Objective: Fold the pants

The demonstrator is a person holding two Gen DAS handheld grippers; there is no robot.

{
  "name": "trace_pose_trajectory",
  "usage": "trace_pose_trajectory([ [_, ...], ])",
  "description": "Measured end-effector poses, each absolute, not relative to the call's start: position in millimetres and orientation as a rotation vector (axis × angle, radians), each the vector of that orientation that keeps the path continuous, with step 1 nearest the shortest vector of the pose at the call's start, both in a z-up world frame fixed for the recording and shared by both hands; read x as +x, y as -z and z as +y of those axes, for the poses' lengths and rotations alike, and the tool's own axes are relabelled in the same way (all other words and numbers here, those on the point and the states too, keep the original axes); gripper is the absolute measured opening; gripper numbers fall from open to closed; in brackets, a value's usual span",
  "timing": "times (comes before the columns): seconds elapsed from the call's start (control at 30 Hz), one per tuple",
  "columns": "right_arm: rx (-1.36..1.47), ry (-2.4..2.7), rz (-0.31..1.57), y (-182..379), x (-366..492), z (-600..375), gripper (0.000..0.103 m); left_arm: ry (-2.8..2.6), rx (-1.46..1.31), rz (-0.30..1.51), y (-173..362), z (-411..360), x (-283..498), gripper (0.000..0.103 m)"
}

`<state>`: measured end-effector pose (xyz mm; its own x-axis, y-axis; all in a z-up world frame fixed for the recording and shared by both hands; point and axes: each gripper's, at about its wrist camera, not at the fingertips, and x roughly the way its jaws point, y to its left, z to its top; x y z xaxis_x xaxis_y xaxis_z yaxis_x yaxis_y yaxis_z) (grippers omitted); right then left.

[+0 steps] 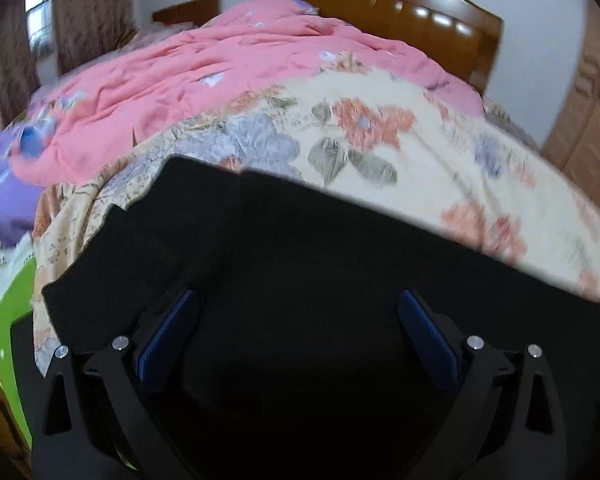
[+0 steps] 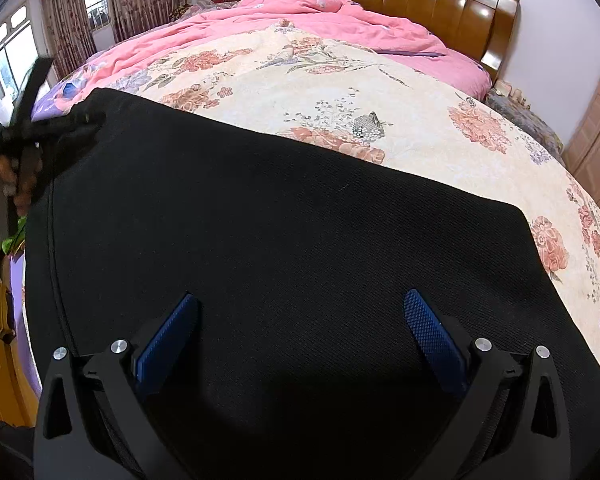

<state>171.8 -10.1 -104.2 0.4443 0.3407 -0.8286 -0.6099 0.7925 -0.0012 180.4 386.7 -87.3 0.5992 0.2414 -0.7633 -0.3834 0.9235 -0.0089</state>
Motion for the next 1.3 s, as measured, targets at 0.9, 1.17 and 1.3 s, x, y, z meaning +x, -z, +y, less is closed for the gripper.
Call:
trace_pose_trajectory([
  [0.9, -0.305, -0.535, 0.954, 81.5, 69.1, -58.3, 0.098, -0.074, -0.006, 0.835, 52.9, 223.9, 94.9, 0.101],
  [1.17, -0.192, -0.436, 0.927, 91.6, 18.8, -148.6, 0.099, -0.027, -0.005, 0.855, 90.9, 200.9, 96.9, 0.102],
  [1.3, -0.14, -0.399, 0.901, 73.4, 1.3, -170.3, 0.098, -0.062, 0.029, 0.871, 91.1, 195.5, 102.6, 0.102],
])
